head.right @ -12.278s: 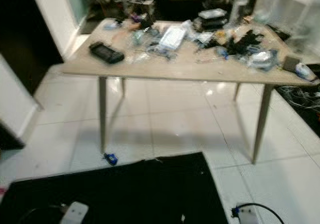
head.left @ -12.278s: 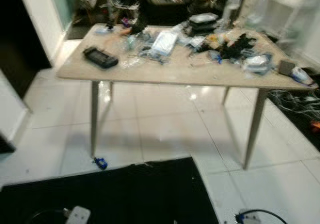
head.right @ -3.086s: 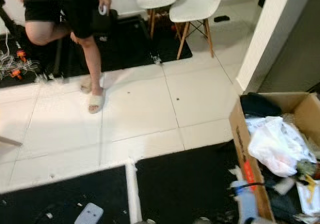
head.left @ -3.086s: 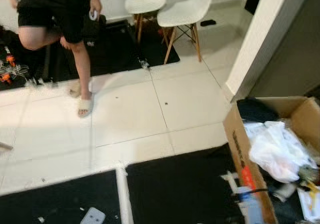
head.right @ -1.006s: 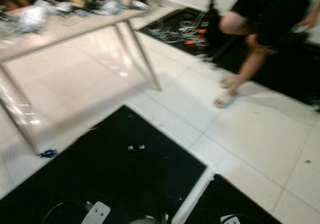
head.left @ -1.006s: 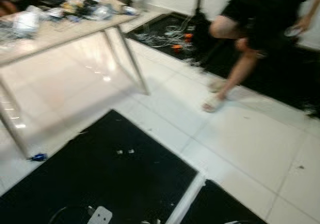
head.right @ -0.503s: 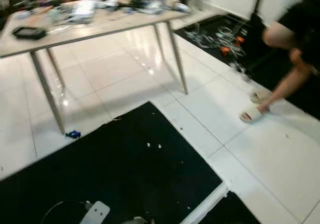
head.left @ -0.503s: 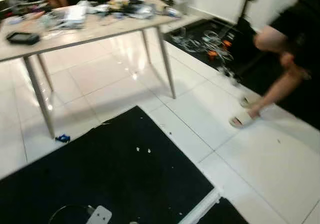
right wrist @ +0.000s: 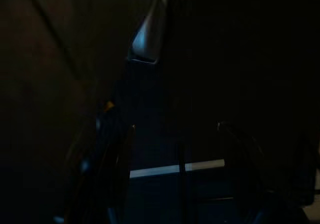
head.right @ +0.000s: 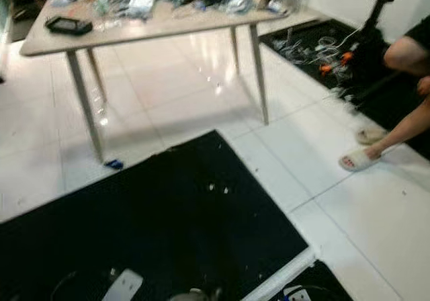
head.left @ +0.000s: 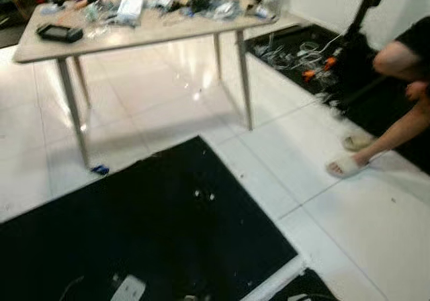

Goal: Picking trash to rubbish bin

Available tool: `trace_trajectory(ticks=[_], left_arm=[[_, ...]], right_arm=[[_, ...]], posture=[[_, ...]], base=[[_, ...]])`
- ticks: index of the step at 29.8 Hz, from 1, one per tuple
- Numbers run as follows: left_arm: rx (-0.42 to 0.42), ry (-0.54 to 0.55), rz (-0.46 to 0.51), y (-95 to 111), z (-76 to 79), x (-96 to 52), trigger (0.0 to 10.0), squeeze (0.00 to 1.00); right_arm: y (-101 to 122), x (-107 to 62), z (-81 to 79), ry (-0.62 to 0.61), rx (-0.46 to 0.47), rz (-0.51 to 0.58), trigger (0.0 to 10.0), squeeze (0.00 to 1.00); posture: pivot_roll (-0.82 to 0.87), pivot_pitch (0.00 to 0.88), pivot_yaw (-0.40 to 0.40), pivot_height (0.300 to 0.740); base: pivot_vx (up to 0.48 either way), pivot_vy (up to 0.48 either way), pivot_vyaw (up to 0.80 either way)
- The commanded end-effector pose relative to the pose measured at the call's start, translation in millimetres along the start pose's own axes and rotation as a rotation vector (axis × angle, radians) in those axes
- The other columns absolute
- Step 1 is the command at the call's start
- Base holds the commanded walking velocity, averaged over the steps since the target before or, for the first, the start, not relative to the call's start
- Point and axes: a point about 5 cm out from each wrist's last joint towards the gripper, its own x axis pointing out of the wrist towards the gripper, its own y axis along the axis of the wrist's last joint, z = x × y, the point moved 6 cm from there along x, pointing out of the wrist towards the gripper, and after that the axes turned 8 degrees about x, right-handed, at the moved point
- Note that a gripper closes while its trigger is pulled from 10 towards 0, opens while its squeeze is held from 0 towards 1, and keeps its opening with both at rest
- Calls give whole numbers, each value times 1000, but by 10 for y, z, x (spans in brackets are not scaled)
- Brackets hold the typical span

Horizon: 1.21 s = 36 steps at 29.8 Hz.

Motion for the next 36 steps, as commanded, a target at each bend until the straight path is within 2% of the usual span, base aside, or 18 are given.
trace_trajectory(ticks=[1,5,22,28,30,36], left_arm=[[7,-10,-14,-65,24,-7,10000,0],[8,-15,-11,-61,29,-7,10000,0],[22,-13,-10,-58,6,-10,10000,0],[38,-8,-14,-70,-4,-12,10000,0],[-3,6,-10,-82,-19,-15,10000,0],[15,1,-16,-107,-17,-20,10000,0]], right_arm=[[10,0,16,-16,19,11,10000,0],[14,-2,39,-30,20,11,10000,0],[21,-4,81,-68,9,18,10000,0],[10,-4,75,-64,11,18,10000,0],[4,-5,78,-66,16,19,10000,0],[-13,-2,61,-64,18,15,10000,0]], posture=[[-31,103,67,740],[-31,103,67,740],[-31,95,71,740],[-27,99,70,740],[-27,99,70,740],[-26,106,73,740]], base=[[0,0,0],[0,0,0],[290,0,0],[120,0,0],[0,0,0],[0,0,0]])
